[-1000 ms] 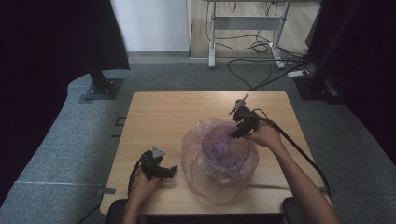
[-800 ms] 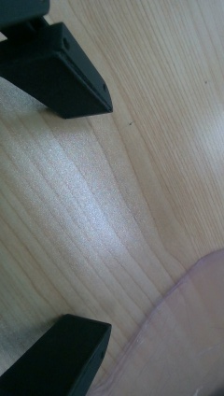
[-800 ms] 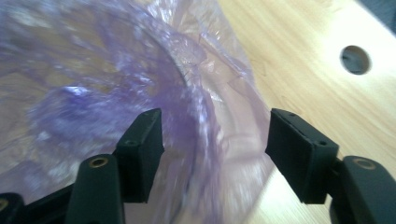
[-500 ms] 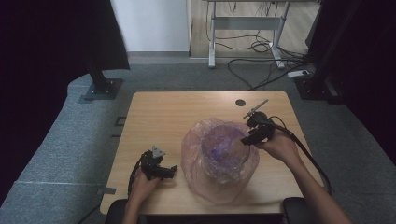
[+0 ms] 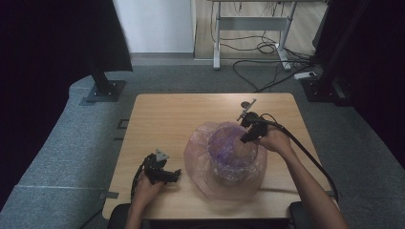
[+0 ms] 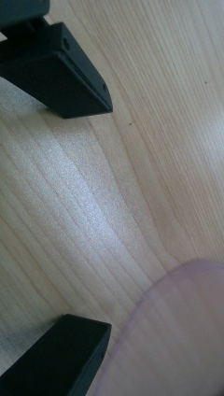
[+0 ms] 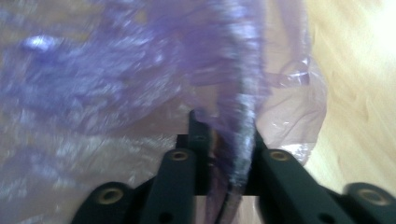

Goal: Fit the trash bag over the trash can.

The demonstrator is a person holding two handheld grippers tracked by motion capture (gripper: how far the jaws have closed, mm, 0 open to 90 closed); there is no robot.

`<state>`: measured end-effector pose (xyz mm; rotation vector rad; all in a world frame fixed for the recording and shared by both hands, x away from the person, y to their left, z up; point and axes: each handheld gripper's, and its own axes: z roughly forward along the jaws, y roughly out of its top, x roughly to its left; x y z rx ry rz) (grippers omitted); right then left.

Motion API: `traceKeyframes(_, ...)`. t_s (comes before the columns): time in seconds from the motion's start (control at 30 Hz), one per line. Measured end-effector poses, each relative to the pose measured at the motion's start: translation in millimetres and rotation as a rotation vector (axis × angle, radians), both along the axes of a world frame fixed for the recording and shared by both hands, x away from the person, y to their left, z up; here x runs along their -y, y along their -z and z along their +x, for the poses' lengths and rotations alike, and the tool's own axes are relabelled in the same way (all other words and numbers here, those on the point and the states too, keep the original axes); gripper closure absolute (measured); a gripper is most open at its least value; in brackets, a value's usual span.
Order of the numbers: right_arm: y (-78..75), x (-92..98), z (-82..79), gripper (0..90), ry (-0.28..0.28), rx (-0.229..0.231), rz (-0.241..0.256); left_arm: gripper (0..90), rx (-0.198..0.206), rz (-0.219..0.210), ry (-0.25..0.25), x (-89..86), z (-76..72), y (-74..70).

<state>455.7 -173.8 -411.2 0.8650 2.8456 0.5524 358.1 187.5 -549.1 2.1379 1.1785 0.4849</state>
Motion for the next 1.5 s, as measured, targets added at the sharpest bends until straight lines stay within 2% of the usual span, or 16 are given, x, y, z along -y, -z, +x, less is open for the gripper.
traceKeyframes(0.07, -3.4, -1.9, 4.2, 48.9, 0.042, 0.054, 0.002, 0.0, 0.001, -0.002, -0.001, 0.1, 0.0, 0.1)
traceKeyframes(0.17, -17.2, 2.0, 2.6, 36.6, 0.071, 0.084, 0.036, 0.0, 0.001, -0.002, -0.001, 0.1, 0.0, 0.1)
traceKeyframes(0.3, -42.7, 10.6, -10.6, 32.6, 0.087, 0.144, 0.072, 0.0, 0.000, -0.002, -0.001, 0.1, 0.0, 0.0)
traceKeyframes(0.43, -64.6, 11.8, -22.4, 32.0, 0.092, 0.170, 0.100, 0.0, 0.000, -0.002, -0.001, 0.1, 0.0, 0.0)
traceKeyframes(0.5, -69.8, 6.3, -27.9, 36.2, 0.079, 0.181, 0.105, 0.0, 0.000, -0.001, -0.001, 0.1, 0.0, 0.0)
traceKeyframes(0.53, -70.1, 1.2, -30.5, 41.9, 0.061, 0.171, 0.110, 0.0, 0.000, -0.002, -0.001, 0.1, 0.0, 0.0)
traceKeyframes(0.6, -65.1, -13.1, -34.5, 54.1, 0.022, 0.121, 0.111, 0.0, 0.001, -0.001, -0.001, 0.1, 0.0, 0.0)
traceKeyframes(0.67, -54.5, -31.7, -36.9, 63.4, -0.011, 0.065, 0.081, 0.0, 0.000, -0.002, -0.001, 0.1, -0.1, 0.0)
traceKeyframes(0.8, -28.6, -66.1, -32.4, 71.8, -0.049, -0.024, -0.003, 0.0, 0.000, -0.001, -0.001, 0.1, 0.0, 0.0)
traceKeyframes(0.9, -9.4, -83.1, -21.8, 73.0, -0.029, -0.060, -0.039, 0.0, 0.000, -0.001, -0.001, 0.0, 0.0, 0.0)
traceKeyframes(1.0, 9.7, -94.8, -13.0, 73.6, -0.020, -0.094, -0.044, 0.0, 0.000, -0.001, -0.001, 0.0, 0.0, 0.0)
traceKeyframes(1.17, 37.7, -107.5, -11.6, 73.5, -0.052, -0.082, -0.067, 0.0, 0.000, -0.001, -0.001, 0.0, 0.0, 0.1)
traceKeyframes(1.23, 46.9, -108.1, -11.7, 72.0, -0.060, -0.093, -0.057, 0.0, 0.000, -0.001, -0.001, 0.0, 0.0, 0.1)
traceKeyframes(1.3, 49.4, -106.9, -12.8, 68.0, -0.069, -0.078, -0.041, 0.0, 0.000, -0.001, -0.001, 0.0, 0.0, 0.1)
traceKeyframes(1.43, 47.4, -106.1, -13.2, 44.8, -0.102, -0.095, -0.034, 0.0, 0.000, -0.001, -0.001, 0.0, 0.0, 0.0)
traceKeyframes(1.5, 37.9, -104.5, -14.1, 39.9, -0.100, -0.091, -0.025, 0.0, 0.000, -0.001, -0.001, 0.0, 0.0, 0.0)
